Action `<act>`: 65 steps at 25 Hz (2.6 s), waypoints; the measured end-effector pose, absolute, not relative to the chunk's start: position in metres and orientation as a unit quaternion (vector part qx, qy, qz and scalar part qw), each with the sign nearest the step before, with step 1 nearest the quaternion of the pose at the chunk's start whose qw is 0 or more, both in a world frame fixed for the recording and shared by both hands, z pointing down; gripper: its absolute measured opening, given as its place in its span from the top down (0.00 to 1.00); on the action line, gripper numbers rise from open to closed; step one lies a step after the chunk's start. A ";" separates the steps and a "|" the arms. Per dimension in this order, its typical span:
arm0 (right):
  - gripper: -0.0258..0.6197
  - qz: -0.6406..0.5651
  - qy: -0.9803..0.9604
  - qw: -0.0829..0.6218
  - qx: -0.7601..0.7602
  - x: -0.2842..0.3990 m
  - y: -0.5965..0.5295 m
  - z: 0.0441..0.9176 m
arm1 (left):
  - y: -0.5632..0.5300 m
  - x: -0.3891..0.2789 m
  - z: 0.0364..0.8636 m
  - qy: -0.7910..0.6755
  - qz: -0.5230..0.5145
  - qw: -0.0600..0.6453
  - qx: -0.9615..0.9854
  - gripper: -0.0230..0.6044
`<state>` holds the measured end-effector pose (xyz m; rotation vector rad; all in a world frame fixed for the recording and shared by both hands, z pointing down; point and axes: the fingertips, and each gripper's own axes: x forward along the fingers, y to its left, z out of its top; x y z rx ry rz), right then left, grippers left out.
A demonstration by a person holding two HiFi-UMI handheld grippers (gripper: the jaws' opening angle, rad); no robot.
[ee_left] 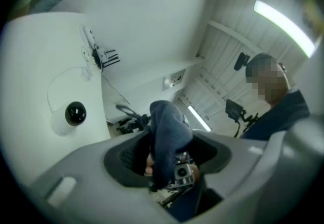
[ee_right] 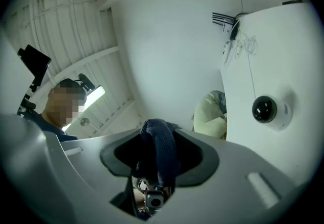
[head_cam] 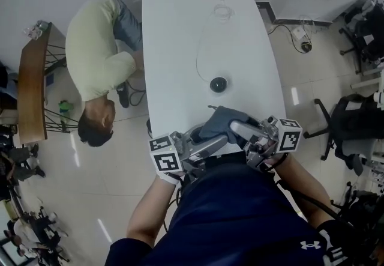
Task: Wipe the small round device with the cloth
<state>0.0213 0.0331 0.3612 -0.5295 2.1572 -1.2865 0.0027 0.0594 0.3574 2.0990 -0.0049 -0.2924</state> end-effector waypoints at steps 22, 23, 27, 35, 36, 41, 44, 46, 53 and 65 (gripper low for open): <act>0.68 -0.491 0.796 0.196 -0.295 0.055 -0.003 0.418 | 0.023 0.020 0.412 -0.123 -0.075 0.466 0.873 0.69; 0.68 -0.490 0.788 0.197 -0.316 0.064 -0.009 0.423 | 0.020 0.014 0.417 -0.135 -0.072 0.465 0.872 0.64; 0.68 -0.392 0.807 0.079 -0.434 0.100 -0.041 0.439 | 0.006 -0.020 0.462 -0.232 0.063 0.348 0.906 0.59; 0.67 -0.123 0.882 -0.204 -0.407 0.024 -0.074 0.461 | -0.037 -0.012 0.535 -0.274 0.234 0.137 0.923 0.55; 0.67 -0.088 0.883 -0.238 -0.394 0.007 -0.073 0.465 | -0.042 -0.009 0.540 -0.278 0.239 0.135 0.921 0.55; 0.67 0.002 0.862 -0.325 -0.389 -0.007 -0.079 0.480 | -0.053 0.004 0.553 -0.275 0.257 0.124 0.918 0.55; 0.67 -0.110 0.867 -0.237 -0.425 0.021 -0.087 0.482 | -0.054 0.009 0.545 -0.268 0.257 0.116 0.921 0.56; 0.67 -0.241 0.850 -0.132 -0.450 0.049 -0.093 0.490 | -0.055 0.012 0.542 -0.265 0.258 0.116 0.922 0.56; 0.68 -0.465 0.760 0.051 -0.451 0.103 -0.096 0.534 | -0.054 0.020 0.542 -0.246 0.266 0.130 0.923 0.57; 0.68 -0.421 0.762 -0.147 -0.470 0.099 -0.074 0.611 | -0.056 0.022 0.551 -0.256 0.283 0.132 0.915 0.58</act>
